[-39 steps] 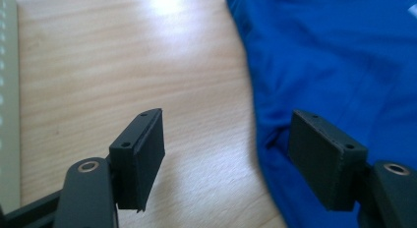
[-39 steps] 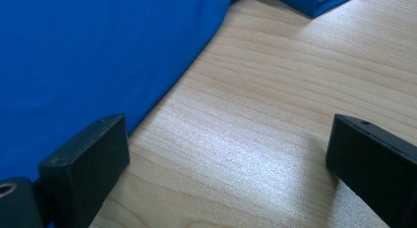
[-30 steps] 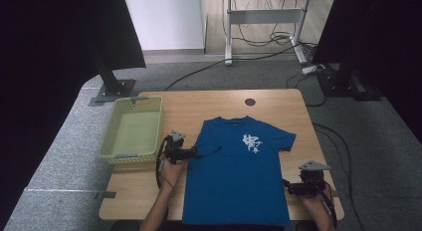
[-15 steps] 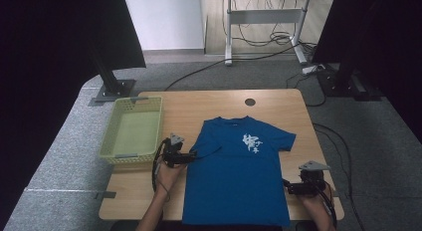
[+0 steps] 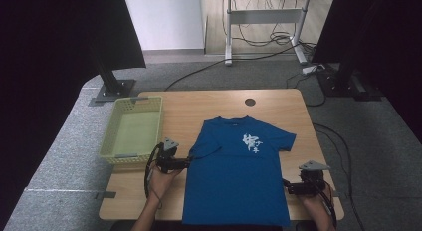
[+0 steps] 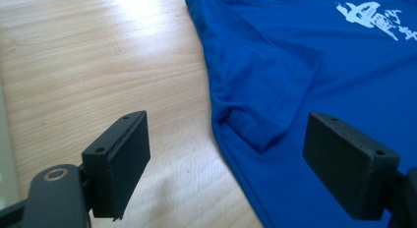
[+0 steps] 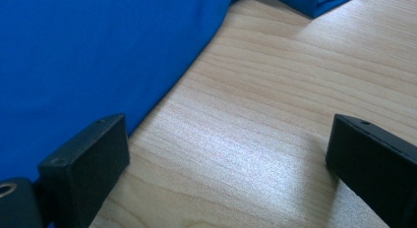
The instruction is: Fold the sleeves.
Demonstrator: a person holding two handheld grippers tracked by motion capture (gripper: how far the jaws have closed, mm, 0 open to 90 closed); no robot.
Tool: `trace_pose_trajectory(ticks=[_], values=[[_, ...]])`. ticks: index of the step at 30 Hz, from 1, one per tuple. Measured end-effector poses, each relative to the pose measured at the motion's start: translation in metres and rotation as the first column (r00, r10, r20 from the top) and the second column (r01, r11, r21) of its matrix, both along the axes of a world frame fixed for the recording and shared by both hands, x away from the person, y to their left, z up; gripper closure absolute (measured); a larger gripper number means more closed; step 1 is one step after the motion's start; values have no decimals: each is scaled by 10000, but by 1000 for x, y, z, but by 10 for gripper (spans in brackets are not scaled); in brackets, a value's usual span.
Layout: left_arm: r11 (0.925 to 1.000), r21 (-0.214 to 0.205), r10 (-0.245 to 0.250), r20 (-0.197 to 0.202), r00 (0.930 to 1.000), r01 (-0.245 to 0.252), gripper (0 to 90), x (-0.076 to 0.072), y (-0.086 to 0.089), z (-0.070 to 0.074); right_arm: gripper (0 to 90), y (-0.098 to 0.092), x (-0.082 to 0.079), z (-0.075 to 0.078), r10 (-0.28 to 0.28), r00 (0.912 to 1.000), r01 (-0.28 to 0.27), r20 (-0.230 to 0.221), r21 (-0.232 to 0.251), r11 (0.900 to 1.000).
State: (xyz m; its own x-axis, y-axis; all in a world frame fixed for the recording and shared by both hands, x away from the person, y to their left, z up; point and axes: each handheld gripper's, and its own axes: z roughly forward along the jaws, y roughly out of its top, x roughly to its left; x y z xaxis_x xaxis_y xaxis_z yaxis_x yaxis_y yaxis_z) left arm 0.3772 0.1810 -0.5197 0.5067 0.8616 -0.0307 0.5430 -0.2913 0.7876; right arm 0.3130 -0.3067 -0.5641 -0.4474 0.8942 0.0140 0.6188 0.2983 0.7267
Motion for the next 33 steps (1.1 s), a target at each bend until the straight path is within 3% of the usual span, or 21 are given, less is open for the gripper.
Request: trace_pose_trajectory(ticks=[8,11,12,15,18,19,24,33], values=[[9999,-128,83,23,10000,-82,176,-21,15,-10,25,0,0,0,-14,10000,14,-4,1,10000],[9999,-128,83,23,10000,-82,176,-21,15,-10,25,0,0,0,-18,10000,18,-4,2,10000],[9998,-112,153,-22,9999,-153,175,-31,20,-16,25,0,0,0,-21,10000,21,-5,2,10000],[9999,-7,164,-73,9998,-164,175,-36,22,-20,25,0,0,0,-22,10000,22,-2,1,10000],[9999,-7,164,-73,9998,-164,175,-36,22,-20,25,0,0,0,-21,10000,21,-2,3,10000],[9992,363,168,-170,9997,-161,175,-40,23,-26,25,0,0,0,-20,10000,20,-2,4,10000],[9976,670,173,-396,9991,-146,171,-41,22,-34,25,0,0,0,-19,10000,19,-5,4,10000],[9961,877,57,-468,9989,-15,110,-40,21,-36,25,0,0,0,-26,10000,26,1,10,10000]])
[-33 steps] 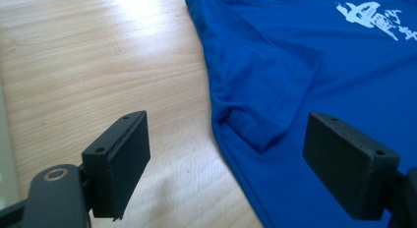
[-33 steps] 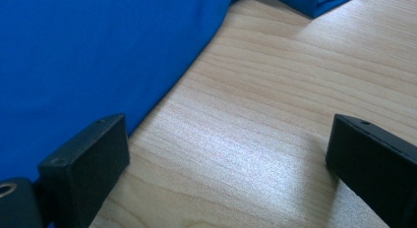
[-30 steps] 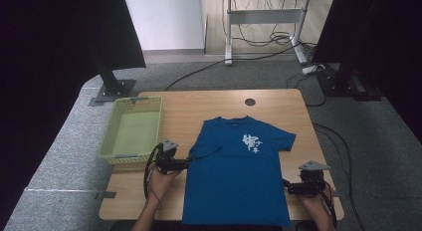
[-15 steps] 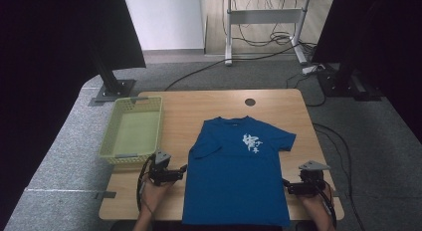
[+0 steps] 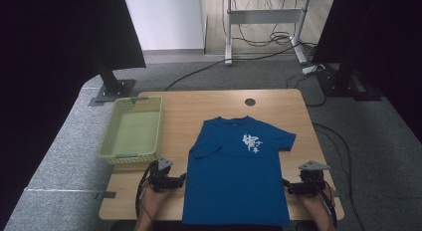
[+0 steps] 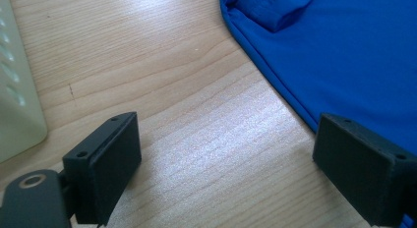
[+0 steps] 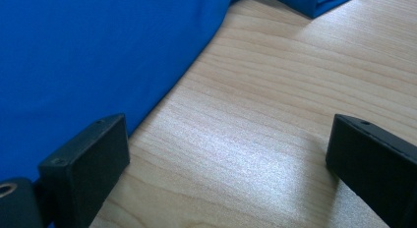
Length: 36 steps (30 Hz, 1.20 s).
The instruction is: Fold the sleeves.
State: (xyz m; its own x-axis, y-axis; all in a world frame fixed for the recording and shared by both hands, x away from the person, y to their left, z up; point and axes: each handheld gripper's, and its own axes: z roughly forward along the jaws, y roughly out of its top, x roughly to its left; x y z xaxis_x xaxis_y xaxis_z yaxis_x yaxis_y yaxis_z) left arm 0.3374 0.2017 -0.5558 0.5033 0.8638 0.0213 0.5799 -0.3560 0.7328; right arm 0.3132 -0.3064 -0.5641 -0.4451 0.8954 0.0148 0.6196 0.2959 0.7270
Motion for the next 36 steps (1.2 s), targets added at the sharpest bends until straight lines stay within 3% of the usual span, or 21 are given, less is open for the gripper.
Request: trace_pose_trajectory(ticks=[15,27,36], values=[[9996,140,231,-235,9995,-227,7,4,-1,-1,78,4,4,3,273,9996,-271,-81,239,9993],[9996,141,251,-234,9994,-247,6,3,-2,-1,73,5,18,9,108,9999,-106,-31,608,9981],[9996,134,252,-231,9994,-249,6,3,-2,-1,86,13,38,19,-63,9998,45,197,877,9961]])
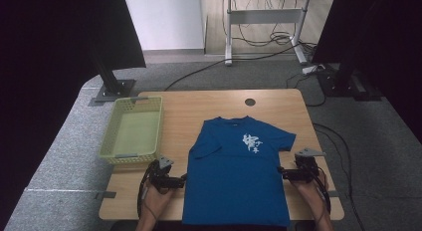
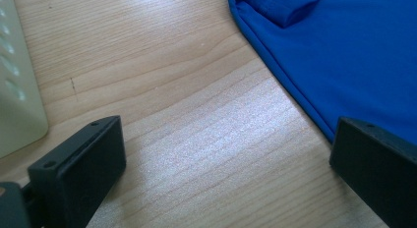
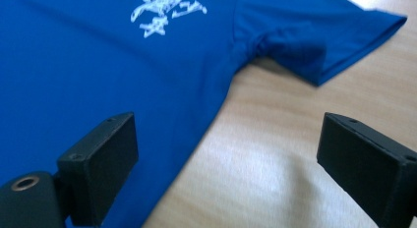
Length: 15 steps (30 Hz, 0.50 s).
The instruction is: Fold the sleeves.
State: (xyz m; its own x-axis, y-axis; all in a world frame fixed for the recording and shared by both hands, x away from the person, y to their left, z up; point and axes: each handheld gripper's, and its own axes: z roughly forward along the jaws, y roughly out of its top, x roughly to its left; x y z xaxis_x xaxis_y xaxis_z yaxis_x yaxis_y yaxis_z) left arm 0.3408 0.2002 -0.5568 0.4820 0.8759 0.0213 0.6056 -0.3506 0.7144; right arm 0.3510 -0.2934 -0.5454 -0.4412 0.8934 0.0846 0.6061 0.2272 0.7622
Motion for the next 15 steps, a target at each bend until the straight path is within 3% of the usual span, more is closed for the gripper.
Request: trace_pose_trajectory(ticks=[13,15], values=[[10000,0,11,0,10000,-11,6,0,0,0,149,7,22,7,-152,9995,152,262,-16,9999],[10000,-2,52,1,10000,-52,6,0,0,0,204,9,28,8,-244,9992,244,303,-3,9997]])
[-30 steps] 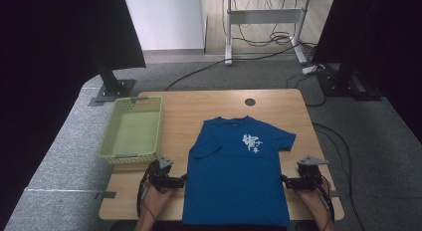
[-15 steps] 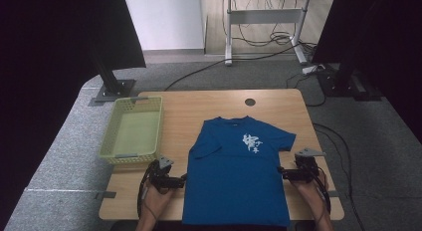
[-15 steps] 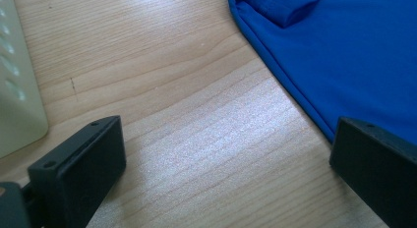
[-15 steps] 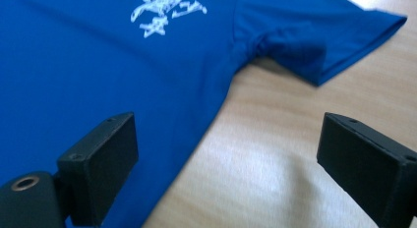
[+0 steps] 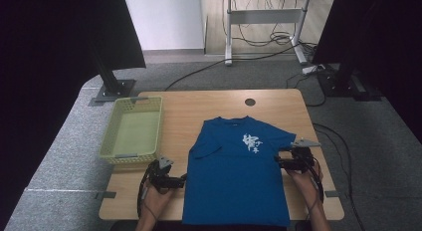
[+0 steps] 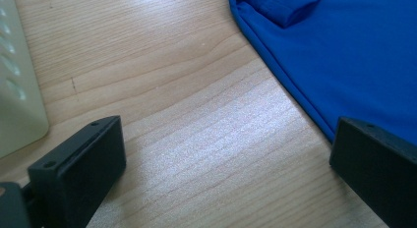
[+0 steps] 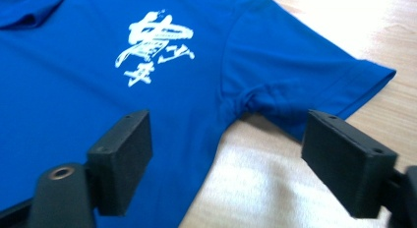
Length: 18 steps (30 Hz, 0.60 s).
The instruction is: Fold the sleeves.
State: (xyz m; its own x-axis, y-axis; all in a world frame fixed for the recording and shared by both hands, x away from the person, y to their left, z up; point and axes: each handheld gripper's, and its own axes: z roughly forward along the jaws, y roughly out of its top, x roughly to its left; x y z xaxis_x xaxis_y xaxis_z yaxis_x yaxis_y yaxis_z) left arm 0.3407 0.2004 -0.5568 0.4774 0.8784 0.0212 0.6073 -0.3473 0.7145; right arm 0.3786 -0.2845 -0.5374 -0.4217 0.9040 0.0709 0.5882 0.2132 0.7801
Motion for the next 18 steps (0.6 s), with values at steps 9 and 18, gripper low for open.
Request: trace_pose_trajectory(ticks=[9,18], values=[[10000,-7,26,10,10000,-26,9,0,0,0,253,1,16,-2,-376,9993,376,39,30,9993],[10000,-9,41,18,10000,-41,13,0,0,0,278,0,33,-6,-790,9969,790,19,-63,9969]])
